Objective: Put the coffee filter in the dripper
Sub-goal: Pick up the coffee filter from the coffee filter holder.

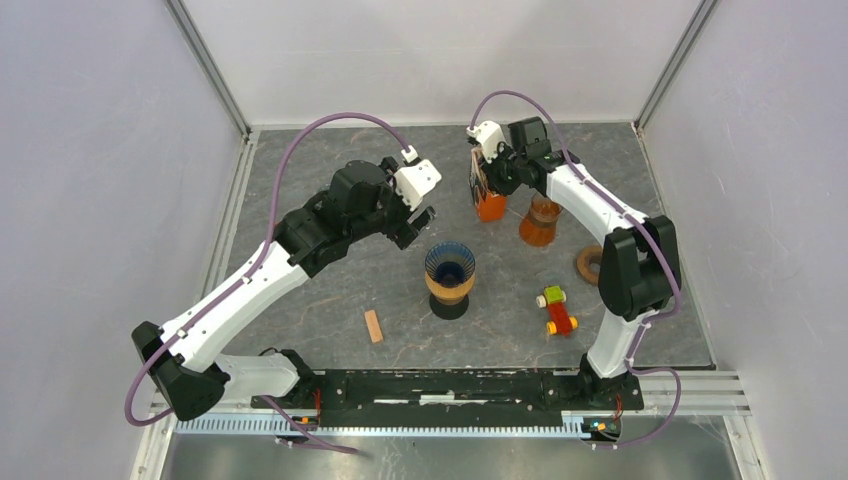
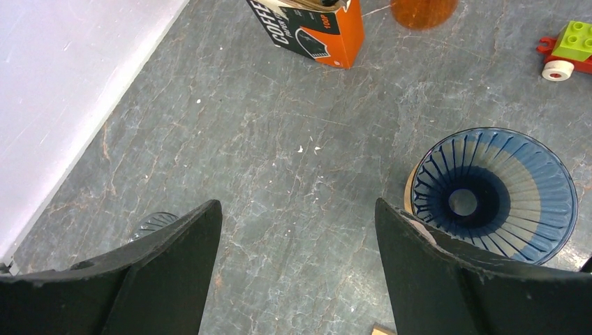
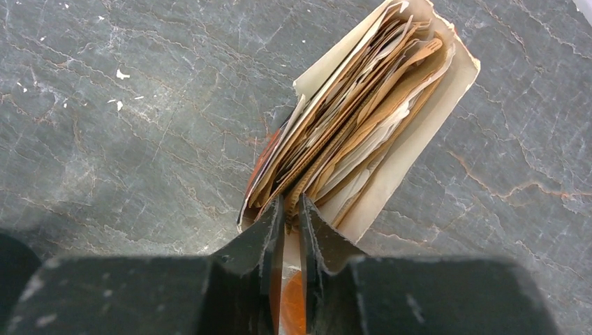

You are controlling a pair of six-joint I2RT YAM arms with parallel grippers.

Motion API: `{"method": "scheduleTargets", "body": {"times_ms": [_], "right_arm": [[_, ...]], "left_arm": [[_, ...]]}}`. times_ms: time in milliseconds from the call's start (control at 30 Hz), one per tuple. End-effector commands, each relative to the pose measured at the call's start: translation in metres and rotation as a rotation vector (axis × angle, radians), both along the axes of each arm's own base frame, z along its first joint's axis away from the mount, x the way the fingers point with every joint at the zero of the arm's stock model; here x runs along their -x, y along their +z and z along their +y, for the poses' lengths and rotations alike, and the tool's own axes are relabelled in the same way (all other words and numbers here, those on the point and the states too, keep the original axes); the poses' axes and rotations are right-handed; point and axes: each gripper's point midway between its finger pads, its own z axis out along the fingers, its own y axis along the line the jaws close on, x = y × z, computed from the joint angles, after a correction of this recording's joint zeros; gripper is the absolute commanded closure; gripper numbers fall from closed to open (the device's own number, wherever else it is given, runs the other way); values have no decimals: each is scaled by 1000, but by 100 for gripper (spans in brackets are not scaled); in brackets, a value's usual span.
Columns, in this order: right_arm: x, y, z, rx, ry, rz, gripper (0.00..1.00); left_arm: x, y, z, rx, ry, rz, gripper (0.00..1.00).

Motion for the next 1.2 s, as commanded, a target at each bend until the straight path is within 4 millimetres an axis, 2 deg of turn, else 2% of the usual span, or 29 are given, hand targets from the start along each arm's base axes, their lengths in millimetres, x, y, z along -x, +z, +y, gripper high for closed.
{"method": "scheduleTargets", "body": {"times_ms": [0, 233, 467, 667, 733, 1067, 1167], "right_arm": [[-5, 2, 2, -16, -2, -7, 84], [-8, 15, 2, -22, -3, -33, 93], [-15, 53, 2, -43, -17, -105, 100], [-19, 88, -3, -51, -41, -165, 100], [-18, 94, -6, -49, -50, -182, 100], [-10, 88, -11, -34, -56, -177, 100], [-9, 96, -13, -29, -56, -199, 100]], "left_arm": [[-1, 17, -2, 59, 0, -41, 13], [0, 18, -2, 60, -1, -43, 13], [0, 17, -2, 60, -3, -42, 13], [1, 19, -1, 64, -4, -45, 13], [2, 19, 0, 65, -4, -46, 13], [2, 21, 0, 68, -7, -51, 13], [0, 22, 1, 71, 7, -55, 13]]}}
